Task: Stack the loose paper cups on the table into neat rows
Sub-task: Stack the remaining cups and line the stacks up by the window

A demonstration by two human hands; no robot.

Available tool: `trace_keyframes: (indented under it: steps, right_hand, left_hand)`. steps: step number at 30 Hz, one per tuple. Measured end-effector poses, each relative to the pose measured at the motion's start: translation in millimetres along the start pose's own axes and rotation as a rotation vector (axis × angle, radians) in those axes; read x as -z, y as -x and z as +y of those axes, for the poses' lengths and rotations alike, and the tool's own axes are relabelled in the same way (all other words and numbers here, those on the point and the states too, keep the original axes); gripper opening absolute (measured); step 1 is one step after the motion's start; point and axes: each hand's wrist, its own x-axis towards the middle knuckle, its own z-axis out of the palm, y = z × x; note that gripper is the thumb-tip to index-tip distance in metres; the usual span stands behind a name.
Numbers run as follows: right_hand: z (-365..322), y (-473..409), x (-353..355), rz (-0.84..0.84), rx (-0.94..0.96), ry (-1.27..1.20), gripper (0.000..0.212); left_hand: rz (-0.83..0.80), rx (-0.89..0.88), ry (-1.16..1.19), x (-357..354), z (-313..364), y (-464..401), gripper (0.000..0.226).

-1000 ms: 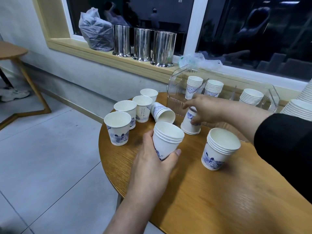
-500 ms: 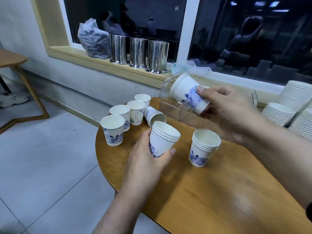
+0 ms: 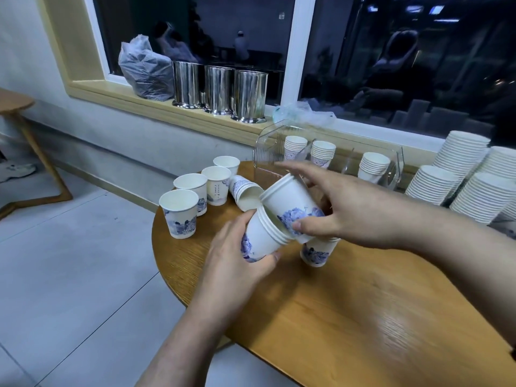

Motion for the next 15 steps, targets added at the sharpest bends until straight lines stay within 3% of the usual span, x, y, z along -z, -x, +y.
trace_keyframes:
  steps: [2, 6, 8, 11, 13, 15]
  right_hand:
    - [0, -3, 1, 0.057, -0.033, -0.053, 0.065]
    - [4, -7, -13, 0.393, -0.115, -0.446, 0.047]
    - [1, -5, -27, 0.437, -0.132, -0.498, 0.043]
    - [-3, -1, -49, 0.374, -0.114, -0.437, 0.031]
    - [0, 3, -58, 0.372, -0.077, -0.369, 0.034]
    - [10, 8, -62, 0.545, -0.105, -0.384, 0.050]
  left_hand:
    - [-0.019, -0.007, -0.008, -1, -1, 2, 0.068]
    - [-0.023, -0.005, 0.016, -2, -1, 3, 0.069]
    - [-0.023, 0.004, 0.056, -4, 0, 3, 0.069]
    - [-0.017, 0.029, 0.094, -9, 1, 4, 0.064]
    - [0.000, 0.051, 0.125, -10, 1, 4, 0.059]
    - [0.004, 0.065, 0.142, -11, -1, 5, 0.058]
